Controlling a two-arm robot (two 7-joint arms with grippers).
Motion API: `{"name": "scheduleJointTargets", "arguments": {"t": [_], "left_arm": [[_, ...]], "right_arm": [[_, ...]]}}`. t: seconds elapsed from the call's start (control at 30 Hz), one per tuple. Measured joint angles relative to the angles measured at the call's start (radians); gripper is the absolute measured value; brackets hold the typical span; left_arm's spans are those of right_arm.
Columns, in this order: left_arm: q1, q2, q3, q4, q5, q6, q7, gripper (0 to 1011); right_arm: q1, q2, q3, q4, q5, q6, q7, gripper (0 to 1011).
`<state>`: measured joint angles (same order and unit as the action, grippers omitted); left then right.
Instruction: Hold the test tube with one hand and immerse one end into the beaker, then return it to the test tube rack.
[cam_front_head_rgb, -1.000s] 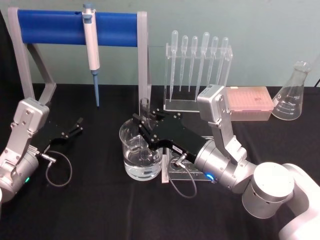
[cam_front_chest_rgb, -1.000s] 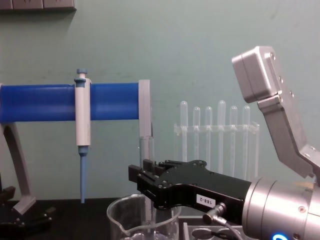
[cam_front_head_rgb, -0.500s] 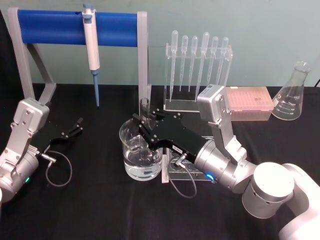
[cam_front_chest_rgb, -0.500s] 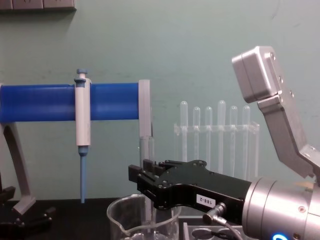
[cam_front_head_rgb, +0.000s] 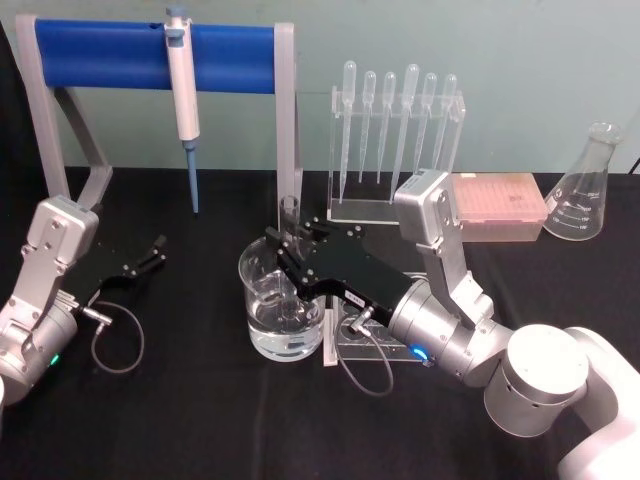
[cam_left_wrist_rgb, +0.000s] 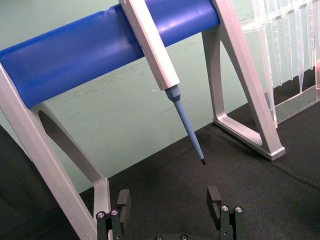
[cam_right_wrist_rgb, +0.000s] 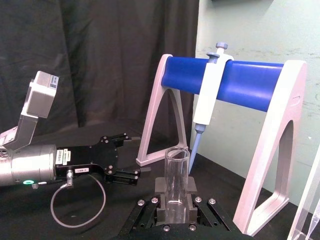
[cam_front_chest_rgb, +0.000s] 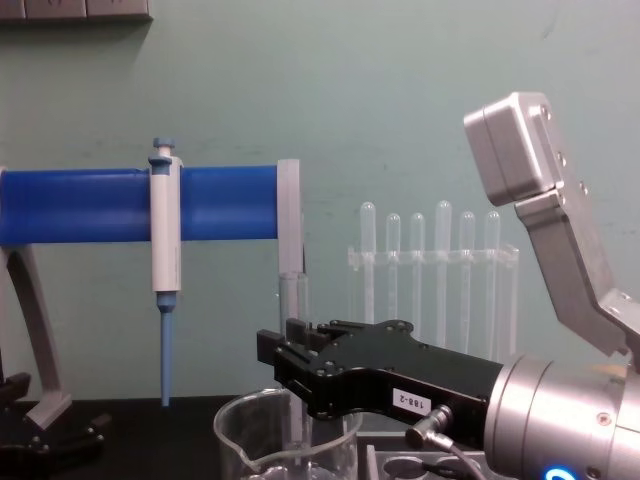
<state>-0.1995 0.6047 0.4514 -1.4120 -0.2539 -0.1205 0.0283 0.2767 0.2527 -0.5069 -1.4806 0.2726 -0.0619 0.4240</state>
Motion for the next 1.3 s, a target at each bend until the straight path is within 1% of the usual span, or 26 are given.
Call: {"name": "scheduleJointTargets", "arguments": {"t": [1.3], "left_arm": [[0.000, 0.000, 0.000, 0.000, 0.000, 0.000, 0.000, 1000]], "right_arm": [[0.000, 0.000, 0.000, 0.000, 0.000, 0.000, 0.000, 225]]}}
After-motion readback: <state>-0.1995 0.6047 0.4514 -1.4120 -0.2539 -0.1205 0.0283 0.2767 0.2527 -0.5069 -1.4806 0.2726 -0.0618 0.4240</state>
